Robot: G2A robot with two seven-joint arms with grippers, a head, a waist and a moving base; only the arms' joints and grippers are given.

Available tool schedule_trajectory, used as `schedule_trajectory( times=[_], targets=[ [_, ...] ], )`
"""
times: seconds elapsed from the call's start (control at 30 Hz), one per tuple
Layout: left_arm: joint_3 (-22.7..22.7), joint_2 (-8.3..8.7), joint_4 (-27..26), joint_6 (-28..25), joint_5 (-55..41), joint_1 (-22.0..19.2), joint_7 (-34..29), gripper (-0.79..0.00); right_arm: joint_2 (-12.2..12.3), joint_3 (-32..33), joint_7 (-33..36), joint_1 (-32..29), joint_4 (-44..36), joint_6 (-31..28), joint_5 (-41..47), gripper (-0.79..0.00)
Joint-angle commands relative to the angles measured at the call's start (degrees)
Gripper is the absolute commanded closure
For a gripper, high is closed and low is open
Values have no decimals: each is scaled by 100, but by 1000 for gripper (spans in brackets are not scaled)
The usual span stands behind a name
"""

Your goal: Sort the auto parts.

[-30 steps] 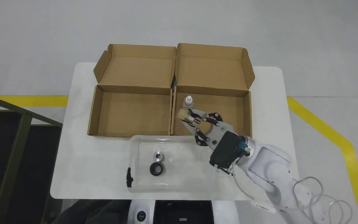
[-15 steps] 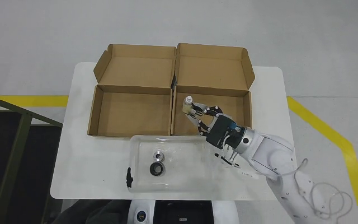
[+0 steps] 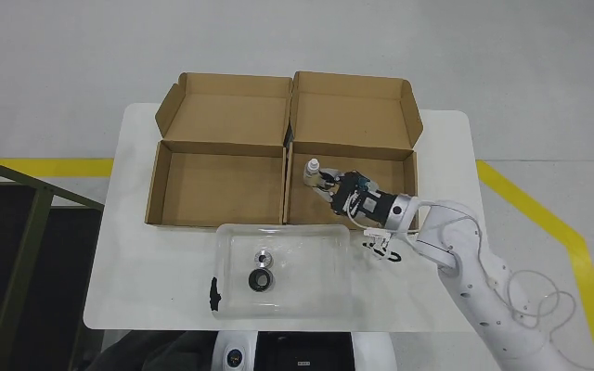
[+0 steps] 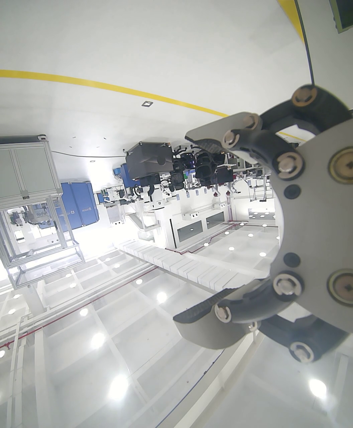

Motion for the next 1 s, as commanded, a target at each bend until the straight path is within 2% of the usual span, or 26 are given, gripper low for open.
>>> schedule_trajectory(
  times=[0.0, 0.6, 0.97],
  targets=[
    [0, 0, 0, 0, 0, 0, 0, -785, -5, -28, 133, 68, 127, -71, 29, 0],
    [0, 0, 0, 0, 0, 0, 0, -785, -75, -281, 1202, 945, 1361, -549, 273, 0],
    [0, 0, 0, 0, 0, 0, 0, -785, -260, -863, 1259, 1575, 2252, -467, 307, 0]
  ],
)
